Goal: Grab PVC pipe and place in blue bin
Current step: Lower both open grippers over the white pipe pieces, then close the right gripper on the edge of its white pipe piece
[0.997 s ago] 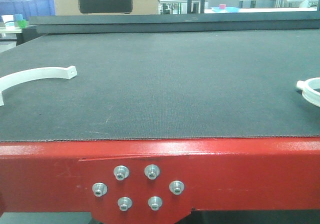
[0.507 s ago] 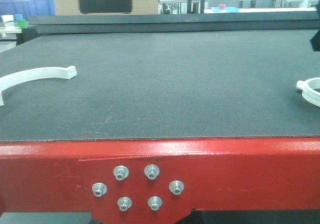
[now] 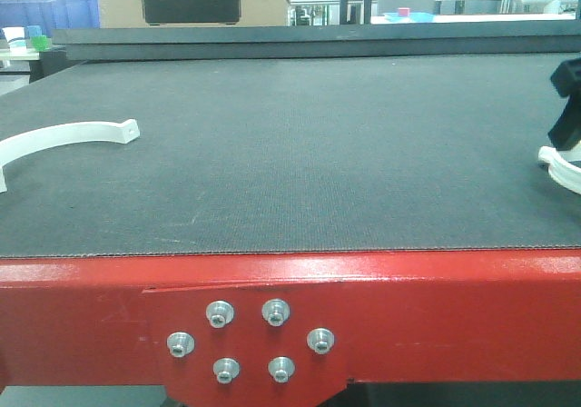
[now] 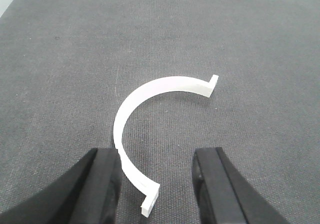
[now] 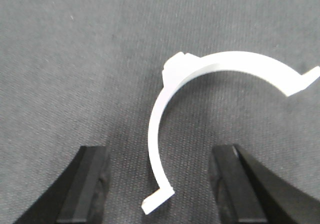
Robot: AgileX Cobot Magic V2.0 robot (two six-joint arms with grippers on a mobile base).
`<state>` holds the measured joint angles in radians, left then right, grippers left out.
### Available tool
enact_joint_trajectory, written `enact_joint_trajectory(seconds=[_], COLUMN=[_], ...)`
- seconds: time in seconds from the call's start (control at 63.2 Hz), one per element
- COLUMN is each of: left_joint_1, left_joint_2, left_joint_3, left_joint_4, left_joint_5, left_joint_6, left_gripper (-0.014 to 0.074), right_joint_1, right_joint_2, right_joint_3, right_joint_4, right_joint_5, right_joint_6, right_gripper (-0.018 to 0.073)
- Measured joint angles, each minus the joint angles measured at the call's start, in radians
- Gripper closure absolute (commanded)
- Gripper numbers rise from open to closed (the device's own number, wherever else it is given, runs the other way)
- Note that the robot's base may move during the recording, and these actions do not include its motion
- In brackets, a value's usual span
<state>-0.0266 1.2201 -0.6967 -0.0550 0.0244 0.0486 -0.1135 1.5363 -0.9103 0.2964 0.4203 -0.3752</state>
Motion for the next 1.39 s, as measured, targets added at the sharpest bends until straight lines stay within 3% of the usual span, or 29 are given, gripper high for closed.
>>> enact_joint_trajectory(seconds=[0.871,1.092,1.393], left_joint_1=[0.0,0.0,0.0], left_joint_2=[0.0,0.0,0.0], left_joint_3=[0.0,0.0,0.0], left_joint_4=[0.0,0.0,-0.002], left_joint_5=[-0.015,-0.024,-0.024], left_joint_6=[0.0,0.0,0.0], left_gripper=[0.0331,0.0331,0.0331], right_joint_1=[0.0,0.0,0.0], right_joint_2=[0.099,0.102,0.108], right_joint_3=[-0.002,-0.004,-0.004], right_joint_4=[-0.02,-0.02,-0.02], right_joint_5=[-0.078,-0.114,-0.123], right_joint_6=[-0.002,-0.002,-0.002], right_gripper=[0.0241,0.0326,0.0323])
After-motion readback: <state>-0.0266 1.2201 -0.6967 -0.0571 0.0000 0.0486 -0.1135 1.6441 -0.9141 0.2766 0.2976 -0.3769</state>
